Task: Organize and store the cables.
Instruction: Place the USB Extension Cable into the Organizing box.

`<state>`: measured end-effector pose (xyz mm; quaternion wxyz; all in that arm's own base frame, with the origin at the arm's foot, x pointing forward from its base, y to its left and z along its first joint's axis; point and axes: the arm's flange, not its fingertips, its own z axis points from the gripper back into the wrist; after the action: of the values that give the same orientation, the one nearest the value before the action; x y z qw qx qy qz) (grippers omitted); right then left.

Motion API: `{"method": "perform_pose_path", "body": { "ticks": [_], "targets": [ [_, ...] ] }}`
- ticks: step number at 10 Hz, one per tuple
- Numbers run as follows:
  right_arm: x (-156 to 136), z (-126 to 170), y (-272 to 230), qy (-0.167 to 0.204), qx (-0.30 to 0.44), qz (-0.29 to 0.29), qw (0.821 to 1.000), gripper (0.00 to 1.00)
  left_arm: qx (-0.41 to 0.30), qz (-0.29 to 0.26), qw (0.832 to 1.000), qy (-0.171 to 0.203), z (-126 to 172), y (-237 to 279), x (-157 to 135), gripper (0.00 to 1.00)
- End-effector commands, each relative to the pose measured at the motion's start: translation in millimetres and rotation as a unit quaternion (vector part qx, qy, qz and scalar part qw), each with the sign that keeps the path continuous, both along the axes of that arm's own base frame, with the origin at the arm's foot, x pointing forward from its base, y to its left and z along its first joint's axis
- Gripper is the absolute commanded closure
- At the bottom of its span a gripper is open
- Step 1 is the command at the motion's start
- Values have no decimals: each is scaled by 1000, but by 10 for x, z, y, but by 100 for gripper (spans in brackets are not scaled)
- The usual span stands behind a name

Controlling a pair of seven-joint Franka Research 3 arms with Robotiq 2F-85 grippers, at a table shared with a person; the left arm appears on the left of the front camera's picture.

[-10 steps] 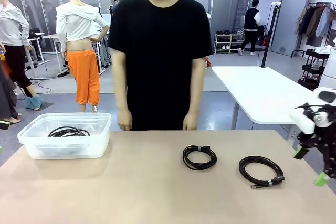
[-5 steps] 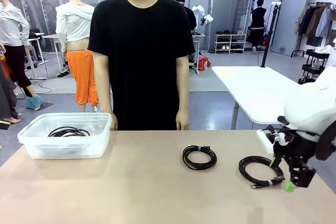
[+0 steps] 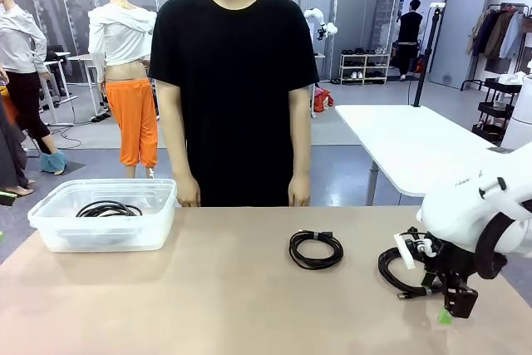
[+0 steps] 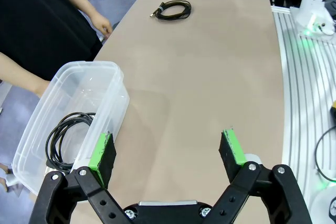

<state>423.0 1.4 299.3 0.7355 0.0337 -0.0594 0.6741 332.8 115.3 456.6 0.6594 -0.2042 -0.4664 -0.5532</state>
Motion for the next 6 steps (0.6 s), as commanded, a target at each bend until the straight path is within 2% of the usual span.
{"method": "perform_pose_path", "body": {
  "ticks": [1,4,6],
  "targets": [
    [-172,-57,22,-12,1,-14,1000,0,-8,-6,1000,-13,7,7,20,0],
    [-42,-145,30,10,6,3,1000,0,-8,-6,1000,-13,7,7,20,0],
    [17,-94,-8,5,10,2,1000,0,-8,-6,1000,-13,7,7,20,0]
  ]
}}
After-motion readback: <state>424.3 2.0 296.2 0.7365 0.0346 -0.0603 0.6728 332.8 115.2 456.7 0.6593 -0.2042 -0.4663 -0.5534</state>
